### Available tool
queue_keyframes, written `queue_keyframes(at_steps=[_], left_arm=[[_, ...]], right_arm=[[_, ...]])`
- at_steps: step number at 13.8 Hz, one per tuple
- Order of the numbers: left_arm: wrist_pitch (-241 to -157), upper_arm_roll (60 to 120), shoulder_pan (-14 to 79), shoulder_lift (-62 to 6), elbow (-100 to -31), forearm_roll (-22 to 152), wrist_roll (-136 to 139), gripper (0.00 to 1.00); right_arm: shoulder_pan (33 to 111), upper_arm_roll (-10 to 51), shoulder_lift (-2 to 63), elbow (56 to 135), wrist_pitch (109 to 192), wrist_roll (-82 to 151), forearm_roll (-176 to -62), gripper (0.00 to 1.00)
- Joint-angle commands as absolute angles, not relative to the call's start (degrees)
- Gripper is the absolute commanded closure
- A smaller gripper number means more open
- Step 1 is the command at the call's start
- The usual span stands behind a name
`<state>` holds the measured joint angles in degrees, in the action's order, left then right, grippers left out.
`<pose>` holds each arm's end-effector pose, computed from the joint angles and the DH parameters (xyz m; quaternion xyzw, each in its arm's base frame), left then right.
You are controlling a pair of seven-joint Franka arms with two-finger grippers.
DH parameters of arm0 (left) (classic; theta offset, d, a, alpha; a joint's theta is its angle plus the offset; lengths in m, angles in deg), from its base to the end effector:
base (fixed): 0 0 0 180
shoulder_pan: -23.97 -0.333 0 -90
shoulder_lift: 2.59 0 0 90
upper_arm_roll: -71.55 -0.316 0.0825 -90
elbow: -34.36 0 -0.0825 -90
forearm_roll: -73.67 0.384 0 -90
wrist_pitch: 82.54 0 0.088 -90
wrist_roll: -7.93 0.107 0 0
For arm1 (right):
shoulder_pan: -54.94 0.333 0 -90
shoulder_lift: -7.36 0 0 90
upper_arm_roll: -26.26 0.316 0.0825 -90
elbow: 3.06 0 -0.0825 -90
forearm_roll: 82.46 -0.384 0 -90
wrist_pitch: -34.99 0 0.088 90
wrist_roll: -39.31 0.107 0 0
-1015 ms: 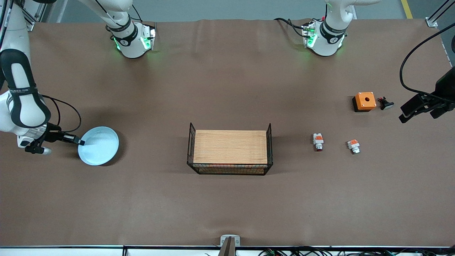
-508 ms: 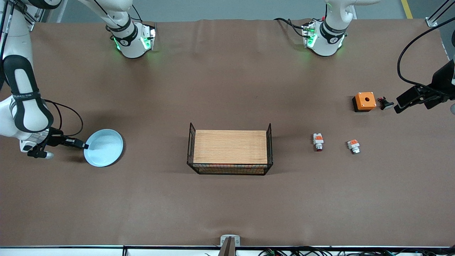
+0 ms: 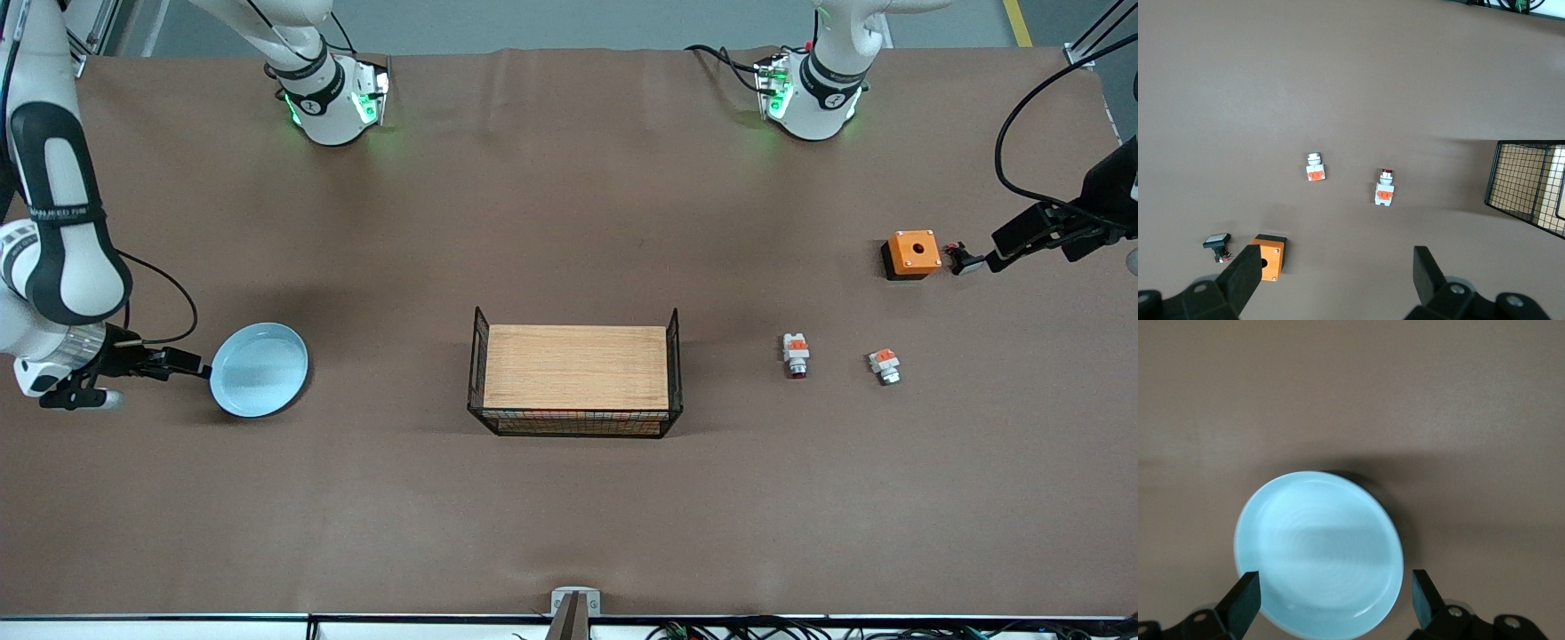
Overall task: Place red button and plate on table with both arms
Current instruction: 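Open the right gripper and raise it off the plate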
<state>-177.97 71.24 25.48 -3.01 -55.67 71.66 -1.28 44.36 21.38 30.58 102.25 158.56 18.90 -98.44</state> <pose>0.5662 -0.0153 0.6290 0.9964 0.0707 0.0417 0.0214 0.6126 -0.1544 0.3037 -0.9939 0.0361 0.0097 0.1037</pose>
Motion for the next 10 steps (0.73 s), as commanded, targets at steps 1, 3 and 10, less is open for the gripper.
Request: queue_keyframes(at_steps=[1,3,10], left_arm=[[-176.9,71.2,25.5,-2.7,-55.2,71.0,-0.7,0.00],[-176.9,71.2,25.5,-2.6,-55.2,70.9,-0.8,0.00],[-176.9,71.2,25.5,-2.7,-55.2,70.9,-0.9,0.00]], right_arm=[[48.1,21.3,24.1,99.6,148.6,31.3,-92.3,0.00],[50.9,21.3,22.0,94.9,140.3,37.1,-89.6,0.00],[55.6,21.5,14.5,87.7,127.1,43.3,-84.1,0.00]])
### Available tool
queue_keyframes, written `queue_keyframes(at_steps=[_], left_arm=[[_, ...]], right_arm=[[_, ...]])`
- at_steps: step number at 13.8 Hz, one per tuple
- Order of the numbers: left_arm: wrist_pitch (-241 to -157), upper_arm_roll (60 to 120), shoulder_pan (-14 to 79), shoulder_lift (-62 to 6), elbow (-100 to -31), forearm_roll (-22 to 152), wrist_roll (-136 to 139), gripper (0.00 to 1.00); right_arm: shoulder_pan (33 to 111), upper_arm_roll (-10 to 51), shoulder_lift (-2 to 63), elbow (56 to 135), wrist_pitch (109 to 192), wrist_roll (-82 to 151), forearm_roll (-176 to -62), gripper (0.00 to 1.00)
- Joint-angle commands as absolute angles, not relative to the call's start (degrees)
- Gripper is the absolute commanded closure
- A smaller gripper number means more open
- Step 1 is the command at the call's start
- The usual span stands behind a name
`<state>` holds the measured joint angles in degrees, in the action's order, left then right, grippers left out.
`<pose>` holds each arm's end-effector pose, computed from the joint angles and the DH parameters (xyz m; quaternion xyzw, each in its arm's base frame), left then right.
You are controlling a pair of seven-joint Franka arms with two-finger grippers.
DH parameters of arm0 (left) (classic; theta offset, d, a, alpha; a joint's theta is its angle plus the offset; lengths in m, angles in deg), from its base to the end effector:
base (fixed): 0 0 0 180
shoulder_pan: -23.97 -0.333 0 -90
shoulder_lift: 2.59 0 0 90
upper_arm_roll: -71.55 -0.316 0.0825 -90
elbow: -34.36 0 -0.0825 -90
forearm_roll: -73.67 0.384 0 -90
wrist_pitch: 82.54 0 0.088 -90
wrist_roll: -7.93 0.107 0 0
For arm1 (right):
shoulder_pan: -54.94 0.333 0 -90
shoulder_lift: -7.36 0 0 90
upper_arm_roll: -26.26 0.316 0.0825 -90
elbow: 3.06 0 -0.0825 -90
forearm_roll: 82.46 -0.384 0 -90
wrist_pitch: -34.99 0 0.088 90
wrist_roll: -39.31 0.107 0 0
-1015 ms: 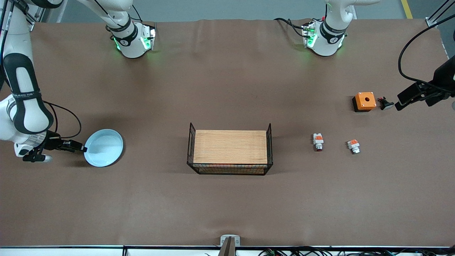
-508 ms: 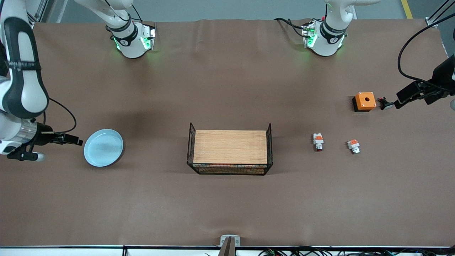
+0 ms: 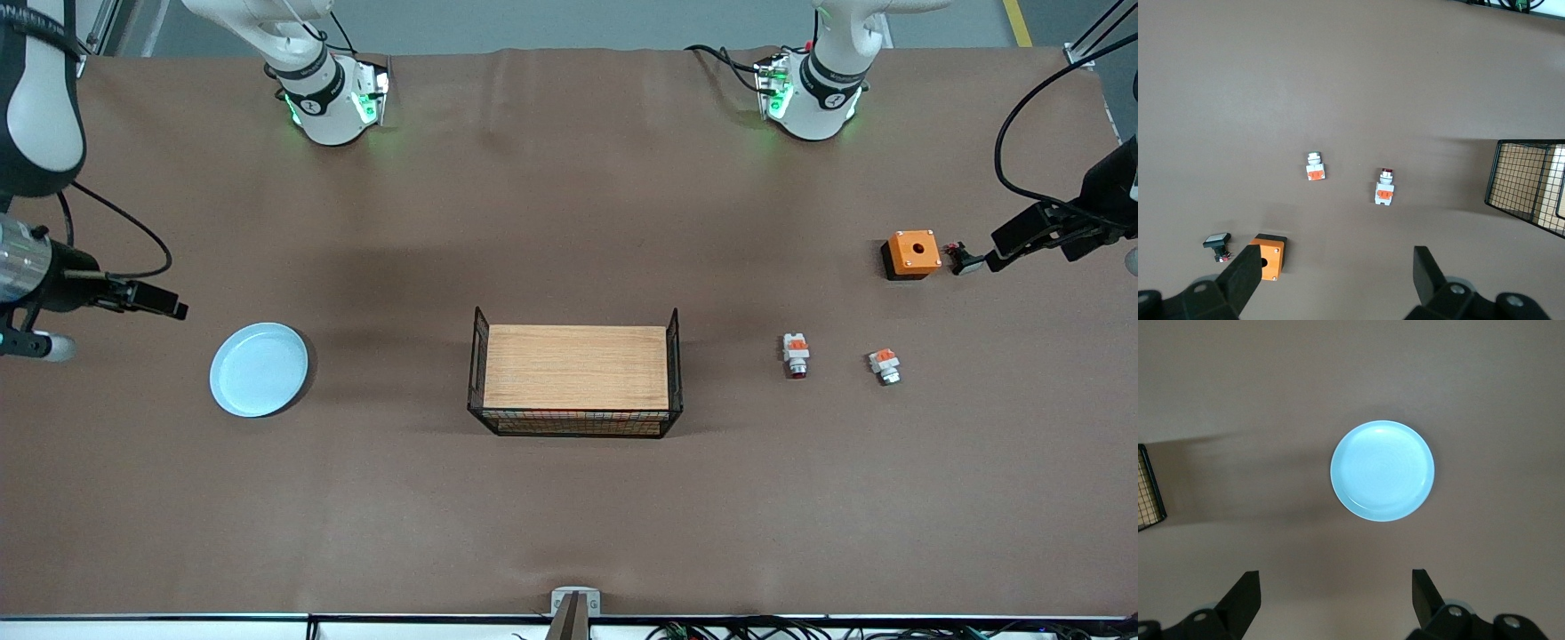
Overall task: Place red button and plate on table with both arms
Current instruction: 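Open the right gripper and raise it off the plate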
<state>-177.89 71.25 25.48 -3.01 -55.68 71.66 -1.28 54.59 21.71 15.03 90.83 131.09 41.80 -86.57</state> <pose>0.5661 -0.0154 0.6288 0.9964 0.0706 0.0409 0.0213 0.5927 -0.0414 0.5246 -0.9960 0.0697 0.0467 0.0311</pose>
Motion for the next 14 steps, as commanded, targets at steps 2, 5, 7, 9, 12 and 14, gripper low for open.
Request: queue_keyframes(at_steps=[2,5,7,9,12,14], left_arm=[[-176.9,71.2,25.5,-2.7,-55.2,70.9,-0.9,0.00],[-176.9,71.2,25.5,-2.7,-55.2,70.8,-0.9,0.00],[-176.9,71.2,25.5,-2.7,-55.2,70.9,-0.9,0.00],[-176.9,71.2,25.5,-2.7,-55.2,70.8,-1.0,0.00],[-176.9,71.2,25.5,-2.7,-55.2,70.8,-1.0,0.00],[-176.9,71.2,25.5,-2.8,-55.2,70.8,-1.1,0.00]], right_arm=[[55.6,21.4,14.7,85.9,124.6,43.2,-84.1,0.00],[55.6,21.4,14.9,85.8,124.6,42.7,-84.0,0.00],[55.6,21.4,15.1,84.7,124.6,42.5,-83.3,0.00],[55.9,21.4,15.3,82.8,123.5,42.6,-80.9,0.00],[55.7,21.4,16.6,80.4,122.0,42.5,-80.2,0.00],[55.6,21.4,16.7,80.3,121.8,42.5,-80.4,0.00]])
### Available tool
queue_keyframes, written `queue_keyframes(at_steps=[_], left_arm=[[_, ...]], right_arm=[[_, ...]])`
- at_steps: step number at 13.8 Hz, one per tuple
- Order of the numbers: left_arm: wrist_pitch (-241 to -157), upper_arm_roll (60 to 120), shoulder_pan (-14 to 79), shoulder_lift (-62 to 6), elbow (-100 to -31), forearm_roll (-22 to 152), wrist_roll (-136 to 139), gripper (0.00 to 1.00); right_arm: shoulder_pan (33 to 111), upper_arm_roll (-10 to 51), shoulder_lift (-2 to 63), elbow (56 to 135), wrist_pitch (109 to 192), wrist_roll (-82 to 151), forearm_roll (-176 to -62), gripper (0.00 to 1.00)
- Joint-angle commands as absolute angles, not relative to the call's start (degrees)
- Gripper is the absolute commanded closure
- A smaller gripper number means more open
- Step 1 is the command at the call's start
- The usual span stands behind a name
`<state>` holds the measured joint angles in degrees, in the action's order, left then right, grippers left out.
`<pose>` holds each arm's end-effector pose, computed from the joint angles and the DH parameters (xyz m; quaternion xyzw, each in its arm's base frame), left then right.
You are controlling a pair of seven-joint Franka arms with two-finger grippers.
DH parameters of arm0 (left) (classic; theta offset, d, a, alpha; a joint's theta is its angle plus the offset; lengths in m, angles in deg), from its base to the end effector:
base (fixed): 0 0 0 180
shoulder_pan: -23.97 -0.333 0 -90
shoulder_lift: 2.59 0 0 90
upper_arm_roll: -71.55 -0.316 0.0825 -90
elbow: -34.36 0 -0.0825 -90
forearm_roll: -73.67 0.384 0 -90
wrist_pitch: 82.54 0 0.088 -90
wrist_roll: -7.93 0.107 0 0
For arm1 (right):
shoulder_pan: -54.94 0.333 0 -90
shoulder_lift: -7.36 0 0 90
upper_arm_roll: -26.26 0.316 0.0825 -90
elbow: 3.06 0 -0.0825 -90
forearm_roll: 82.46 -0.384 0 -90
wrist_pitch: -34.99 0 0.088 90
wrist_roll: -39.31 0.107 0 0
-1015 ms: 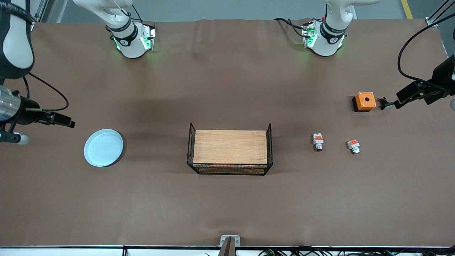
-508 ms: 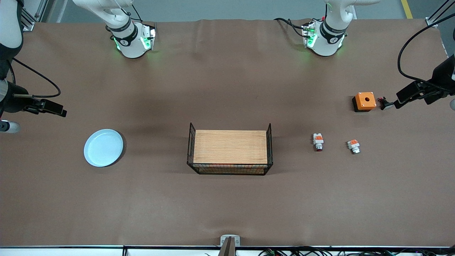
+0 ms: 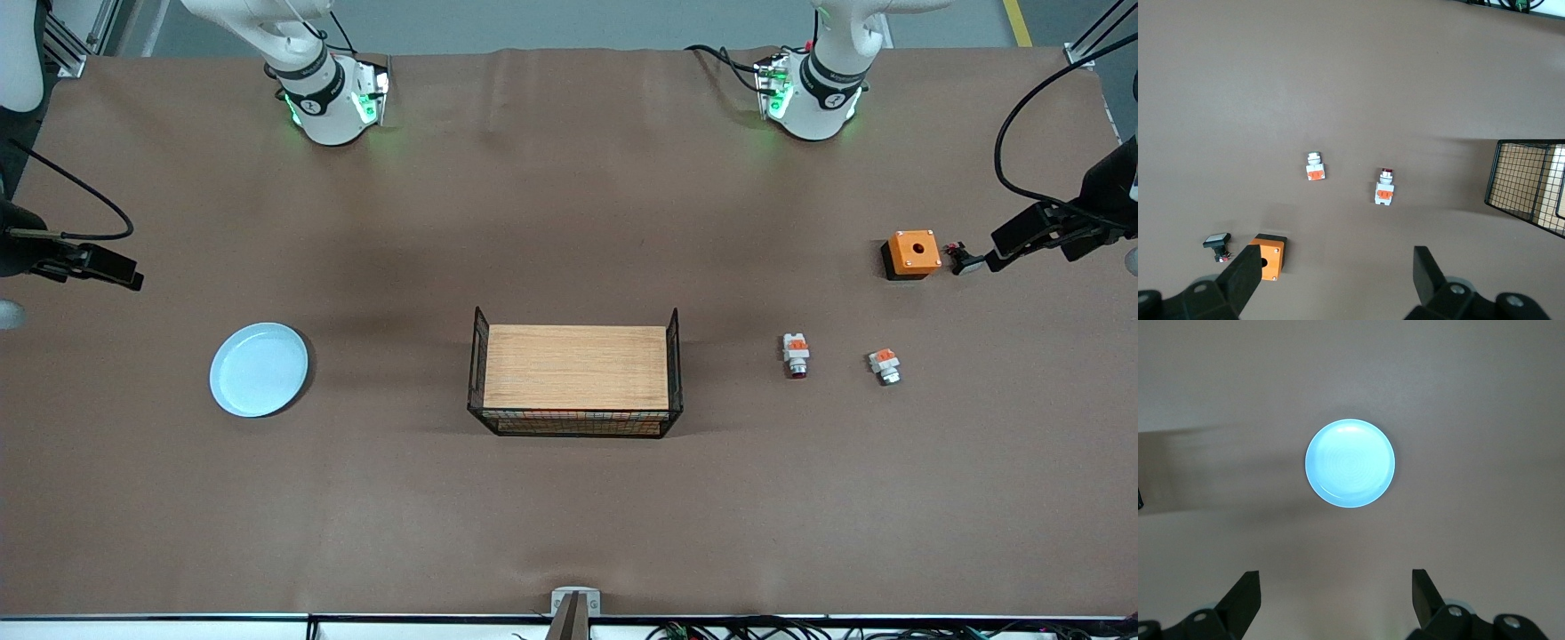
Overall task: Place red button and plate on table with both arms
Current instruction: 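Open the right gripper and raise it off the plate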
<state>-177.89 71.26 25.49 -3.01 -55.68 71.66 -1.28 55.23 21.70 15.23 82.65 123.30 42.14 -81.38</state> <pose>0.5661 -0.0156 0.6288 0.9965 0.0704 0.0409 0.0213 0.5895 -0.0430 0.5787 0.9969 -0.0616 -0.0459 0.0143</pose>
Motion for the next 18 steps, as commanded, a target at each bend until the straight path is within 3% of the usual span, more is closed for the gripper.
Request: queue_keyframes(at_steps=[1,3,7,11,18], left_arm=[[-176.9,71.2,25.5,-2.8,-55.2,70.8,-1.2,0.00],[-176.9,71.2,25.5,-2.8,-55.2,70.8,-1.3,0.00],[-176.9,71.2,25.6,-2.8,-55.2,70.9,-1.5,0.00],[-176.9,71.5,25.6,-2.8,-55.2,70.9,-1.7,0.00],[-176.9,71.6,25.6,-2.8,-55.2,70.8,-1.7,0.00]], right_arm=[[55.7,21.3,16.8,80.3,122.0,42.7,-80.2,0.00],[56.0,21.4,16.4,78.5,121.7,42.8,-79.9,0.00],[55.4,21.2,16.1,71.7,112.8,42.5,-80.6,0.00],[55.8,21.5,15.2,71.8,107.8,43.4,-80.5,0.00],[55.7,21.4,9.5,76.6,108.4,43.1,-82.1,0.00]])
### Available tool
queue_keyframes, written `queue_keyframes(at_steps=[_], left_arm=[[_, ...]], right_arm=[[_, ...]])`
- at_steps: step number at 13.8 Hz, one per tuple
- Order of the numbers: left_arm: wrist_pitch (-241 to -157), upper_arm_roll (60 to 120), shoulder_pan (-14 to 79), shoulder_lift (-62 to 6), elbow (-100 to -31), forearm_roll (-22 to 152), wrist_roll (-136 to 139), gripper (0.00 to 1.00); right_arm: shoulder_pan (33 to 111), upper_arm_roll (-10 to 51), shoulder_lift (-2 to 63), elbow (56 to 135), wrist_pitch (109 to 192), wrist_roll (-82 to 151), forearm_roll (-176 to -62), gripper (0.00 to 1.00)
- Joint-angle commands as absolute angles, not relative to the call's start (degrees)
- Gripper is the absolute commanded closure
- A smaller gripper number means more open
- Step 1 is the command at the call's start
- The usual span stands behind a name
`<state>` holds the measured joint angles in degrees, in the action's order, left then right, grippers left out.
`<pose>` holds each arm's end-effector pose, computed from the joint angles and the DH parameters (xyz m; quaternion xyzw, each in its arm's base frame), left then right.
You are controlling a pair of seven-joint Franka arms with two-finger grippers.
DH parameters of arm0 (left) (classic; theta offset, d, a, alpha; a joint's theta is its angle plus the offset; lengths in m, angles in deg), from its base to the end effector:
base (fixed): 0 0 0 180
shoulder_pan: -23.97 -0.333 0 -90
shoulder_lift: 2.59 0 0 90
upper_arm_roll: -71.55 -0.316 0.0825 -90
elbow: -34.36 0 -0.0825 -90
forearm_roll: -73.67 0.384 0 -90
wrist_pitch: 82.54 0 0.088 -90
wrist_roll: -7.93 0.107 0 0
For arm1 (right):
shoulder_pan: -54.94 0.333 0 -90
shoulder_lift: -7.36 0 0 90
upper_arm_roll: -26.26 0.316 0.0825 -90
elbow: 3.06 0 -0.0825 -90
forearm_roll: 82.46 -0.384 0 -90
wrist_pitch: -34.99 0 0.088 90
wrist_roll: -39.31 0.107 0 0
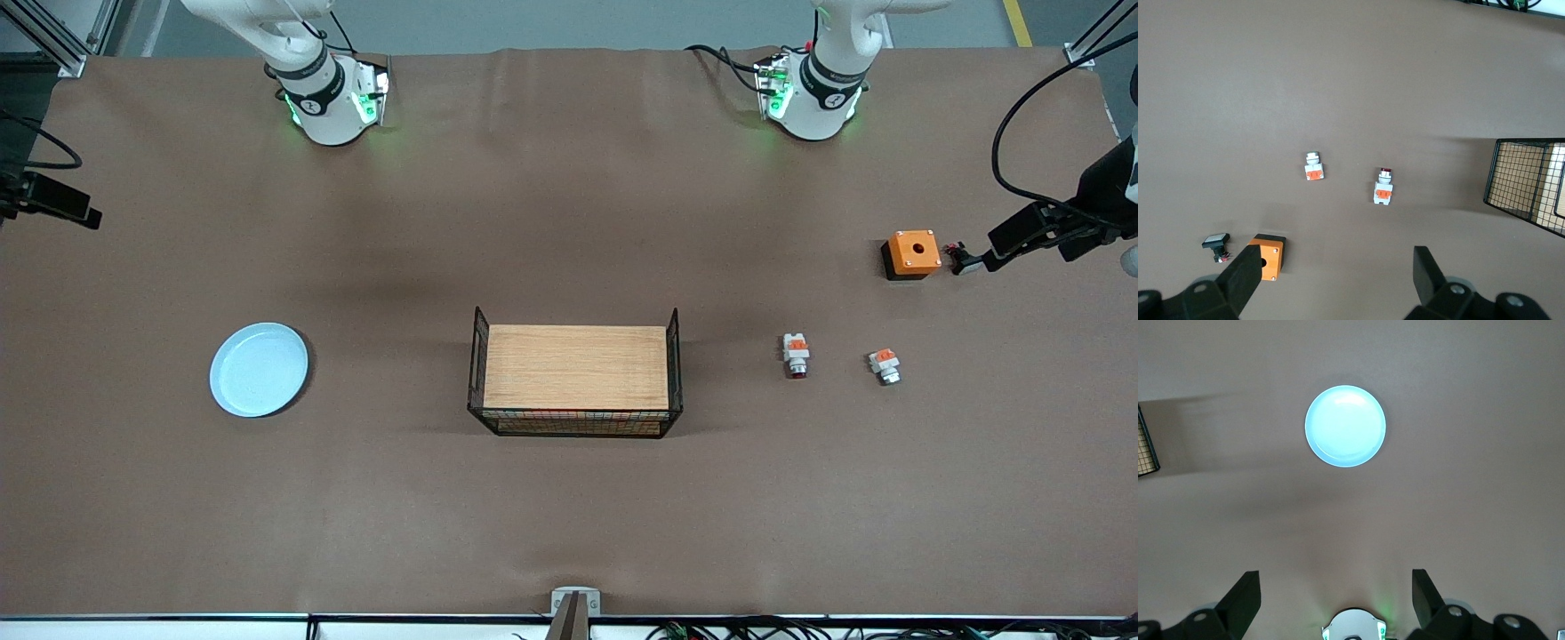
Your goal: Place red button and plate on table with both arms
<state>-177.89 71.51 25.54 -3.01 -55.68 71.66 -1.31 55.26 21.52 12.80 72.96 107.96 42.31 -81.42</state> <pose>0.5660 -0.0186 0.6288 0.9966 0.0680 0.0408 0.0214 0.5491 -0.0420 0.6598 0.9950 -0.0666 -0.0740 0.0119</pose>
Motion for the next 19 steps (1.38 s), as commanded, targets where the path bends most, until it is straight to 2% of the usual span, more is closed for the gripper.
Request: queue_keyframes(at_steps=[1,4,8,19], left_arm=[[-176.9,71.6,25.6,-2.8,-55.2,70.8,-1.7,0.00],[-176.9,71.6,25.6,-2.8,-55.2,70.9,-1.7,0.00],[-176.9,71.6,25.6,-2.9,-55.2,70.8,-1.7,0.00],[-176.9,71.6,25.6,-2.9,-55.2,70.8,-1.7,0.00]], right_arm=[[55.8,21.4,8.6,77.8,108.7,43.1,-82.2,0.00],[56.3,21.5,5.8,81.8,111.8,43.1,-82.2,0.00],[56.3,21.4,-0.4,91.1,117.2,43.1,-82.3,0.00],[56.0,21.2,-1.0,91.9,121.0,42.7,-84.1,0.00]])
